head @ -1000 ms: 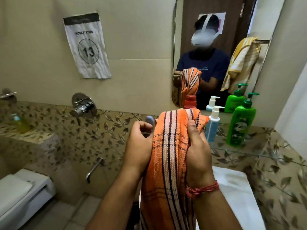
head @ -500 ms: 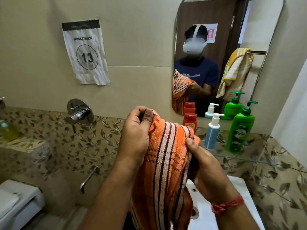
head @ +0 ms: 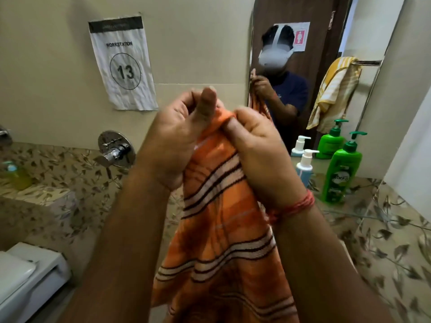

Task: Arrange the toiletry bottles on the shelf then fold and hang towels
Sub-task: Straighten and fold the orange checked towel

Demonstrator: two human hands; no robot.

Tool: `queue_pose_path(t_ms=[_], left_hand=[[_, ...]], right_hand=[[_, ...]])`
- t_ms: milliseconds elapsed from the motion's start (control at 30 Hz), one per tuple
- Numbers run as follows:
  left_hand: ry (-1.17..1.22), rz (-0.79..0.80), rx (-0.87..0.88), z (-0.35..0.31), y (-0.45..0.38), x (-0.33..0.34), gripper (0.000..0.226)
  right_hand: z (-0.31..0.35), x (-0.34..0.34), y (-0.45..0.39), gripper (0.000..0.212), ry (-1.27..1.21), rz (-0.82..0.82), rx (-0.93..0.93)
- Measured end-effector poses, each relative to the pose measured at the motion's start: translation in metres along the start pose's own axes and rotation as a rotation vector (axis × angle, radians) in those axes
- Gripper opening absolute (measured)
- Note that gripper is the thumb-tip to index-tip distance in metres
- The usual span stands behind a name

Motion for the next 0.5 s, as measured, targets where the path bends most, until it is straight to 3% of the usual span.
queue_pose_path(t_ms=[100,167,233,300,400,500], left_hand=[[-0.105,0.117,0.06,-0.013,0.004,-0.015,0.046],[-0.091,0.142,-0.031,0.005,0.014,-0.025,0.042],[-0.027,0.054,-0.12,0.026,0.027,-0.039,0.023],[0.003,-0.042,-0.139,0.035,0.032,-0.05,0.025],[0.061,-0.119,-0.088,0.022,0.027,-0.06,0.031],[-0.028,-0.071,-0.051,0.006,0.021,-0.05,0.017]], right_hand=[[0.025,-0.003,-0.015,0.023,-0.289,-0.098,0.003],[0.036,-0.009,-0.025,0.032,-0.372,-0.156,0.004],[0.036,-0.012,-0.033,0.035,-0.404,-0.167,0.019],[0.027,-0.017,-0.033,0.024,-0.342,-0.145,0.063],[0.006,-0.026,-0.024,0.033,-0.159,-0.08,0.151],[0.001,-0.026,-0.019,0.053,0.587,0.196,0.166]])
Point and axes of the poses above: each hand's wrist, its own y-axis away from the middle knuckle, its own x-axis out of the palm, z = x × y, the point moved 7 cm from there along -y, towards the middle knuckle, and after that the axes turned 2 degrees about z, right-handed, at the moved point
